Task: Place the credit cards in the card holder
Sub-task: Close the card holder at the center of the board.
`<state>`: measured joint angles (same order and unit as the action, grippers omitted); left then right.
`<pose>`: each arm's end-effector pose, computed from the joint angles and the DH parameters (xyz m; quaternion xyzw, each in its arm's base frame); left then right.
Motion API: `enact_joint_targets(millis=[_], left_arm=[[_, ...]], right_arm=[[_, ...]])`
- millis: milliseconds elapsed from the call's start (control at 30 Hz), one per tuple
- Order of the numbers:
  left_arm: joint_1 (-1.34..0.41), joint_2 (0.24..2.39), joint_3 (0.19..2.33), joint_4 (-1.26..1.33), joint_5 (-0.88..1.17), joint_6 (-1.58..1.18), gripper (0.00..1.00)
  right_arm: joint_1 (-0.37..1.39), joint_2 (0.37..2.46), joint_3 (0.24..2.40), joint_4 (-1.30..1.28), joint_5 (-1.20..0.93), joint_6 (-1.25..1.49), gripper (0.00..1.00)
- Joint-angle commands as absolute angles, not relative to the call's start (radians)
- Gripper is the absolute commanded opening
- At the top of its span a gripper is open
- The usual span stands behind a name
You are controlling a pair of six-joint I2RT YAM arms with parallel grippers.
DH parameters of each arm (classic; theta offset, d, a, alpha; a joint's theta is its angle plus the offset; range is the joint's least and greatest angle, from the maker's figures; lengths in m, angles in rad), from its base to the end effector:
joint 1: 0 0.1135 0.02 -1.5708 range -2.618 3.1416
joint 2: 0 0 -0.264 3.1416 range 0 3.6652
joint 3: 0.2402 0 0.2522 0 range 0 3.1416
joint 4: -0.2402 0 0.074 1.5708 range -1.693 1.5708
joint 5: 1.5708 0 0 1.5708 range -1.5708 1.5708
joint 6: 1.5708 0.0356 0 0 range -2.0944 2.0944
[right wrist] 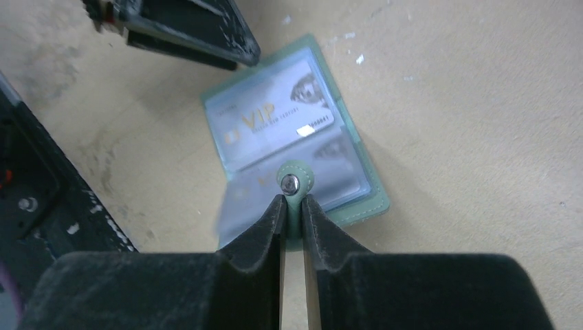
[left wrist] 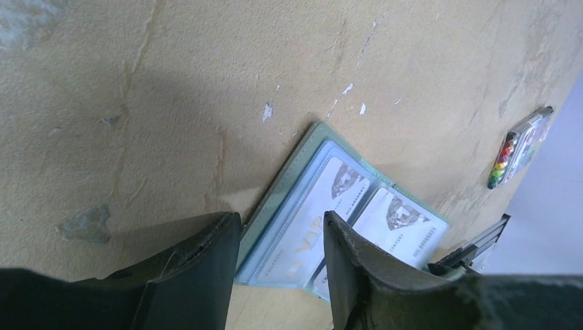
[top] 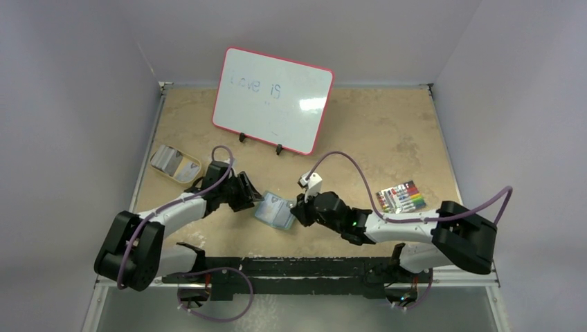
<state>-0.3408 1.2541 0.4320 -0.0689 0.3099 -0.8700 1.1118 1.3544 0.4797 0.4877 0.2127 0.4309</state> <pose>0.2002 -0.0825 0.1418 -0.1939 0.9125 -0.3071 0.1881 0.1251 0.2362 0.1808 -0.2197 0.7976 0.3236 0.4592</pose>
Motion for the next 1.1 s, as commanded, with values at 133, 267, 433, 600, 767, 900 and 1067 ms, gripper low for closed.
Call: enact_joint_targets(millis=[133,267,433,600,767,900,1067], left_arm=[[-0.342,1.291,0.419,-0.004,0.333,-0.879,0.41],[-0.352,1.311,0.402,0.044,0.376,-0.908,0.42],[-0.363,1.330,0.394,0.062,0.368,-0.897,0.45],[-0.381,1.342,0.355,0.206,0.449,-0.988,0.45],[-0.422,1.302,0.330,0.363,0.490,-1.132,0.45],[-0.465,1.284,0.308,0.495,0.500,-1.258,0.46],[-0.527,1.265,0.301,0.568,0.468,-1.334,0.46]], right_arm=[[1.111,1.281,0.459,0.634,0.268,0.431,0.14],[1.111,1.316,0.452,0.662,0.271,0.450,0.14],[1.110,1.315,0.402,0.711,0.295,0.488,0.14],[1.106,1.331,0.391,0.722,0.303,0.497,0.14],[1.105,1.331,0.374,0.742,0.307,0.503,0.15],[1.100,1.342,0.361,0.766,0.307,0.504,0.15],[1.097,1.358,0.335,0.816,0.298,0.514,0.15]])
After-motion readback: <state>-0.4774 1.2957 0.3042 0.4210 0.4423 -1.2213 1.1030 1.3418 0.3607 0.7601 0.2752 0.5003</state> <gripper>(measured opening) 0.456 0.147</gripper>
